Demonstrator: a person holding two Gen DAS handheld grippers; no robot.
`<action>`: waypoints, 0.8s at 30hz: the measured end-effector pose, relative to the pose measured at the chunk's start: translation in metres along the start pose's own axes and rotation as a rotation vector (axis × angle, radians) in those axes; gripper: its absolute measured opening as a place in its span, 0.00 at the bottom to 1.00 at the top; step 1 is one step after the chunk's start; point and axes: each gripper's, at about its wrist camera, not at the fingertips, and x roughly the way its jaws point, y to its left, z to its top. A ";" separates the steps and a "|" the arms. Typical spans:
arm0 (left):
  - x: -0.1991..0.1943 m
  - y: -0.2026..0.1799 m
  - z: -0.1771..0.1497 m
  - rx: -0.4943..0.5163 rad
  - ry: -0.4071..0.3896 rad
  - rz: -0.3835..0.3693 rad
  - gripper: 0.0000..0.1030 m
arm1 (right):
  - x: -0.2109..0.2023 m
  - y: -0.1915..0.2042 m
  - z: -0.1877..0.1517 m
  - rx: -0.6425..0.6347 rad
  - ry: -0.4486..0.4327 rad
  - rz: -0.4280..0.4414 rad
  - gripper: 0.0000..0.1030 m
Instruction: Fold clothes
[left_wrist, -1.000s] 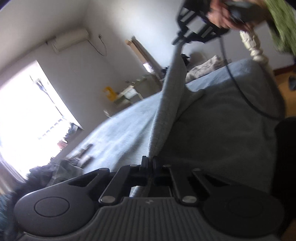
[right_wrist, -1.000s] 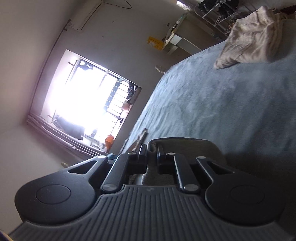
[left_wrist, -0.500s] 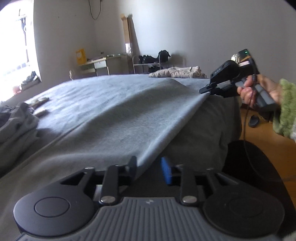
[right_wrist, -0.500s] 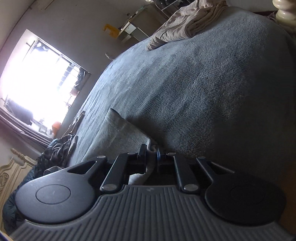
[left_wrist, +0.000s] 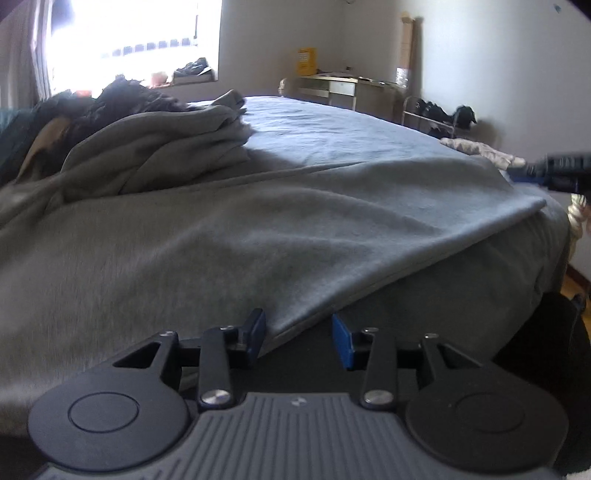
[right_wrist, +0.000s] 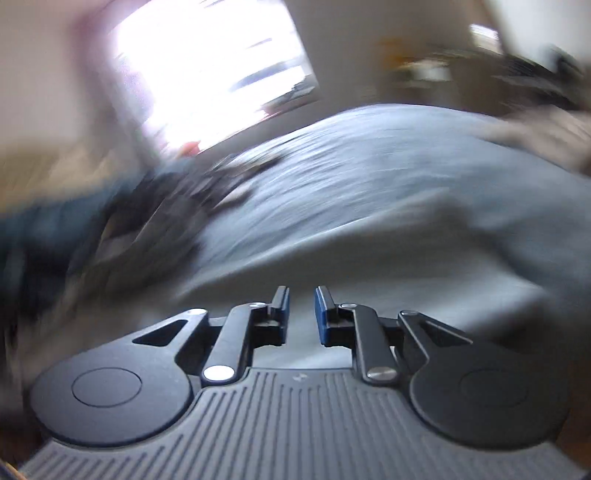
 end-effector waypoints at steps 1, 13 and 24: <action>-0.002 0.003 0.000 -0.013 -0.002 -0.005 0.40 | 0.009 0.009 -0.006 -0.062 0.034 -0.017 0.14; 0.008 0.016 0.046 -0.121 -0.123 -0.091 0.46 | -0.011 -0.068 0.027 0.112 0.016 -0.260 0.36; 0.112 -0.044 0.100 -0.143 -0.029 -0.259 0.45 | 0.104 -0.193 0.105 0.622 0.167 -0.121 0.59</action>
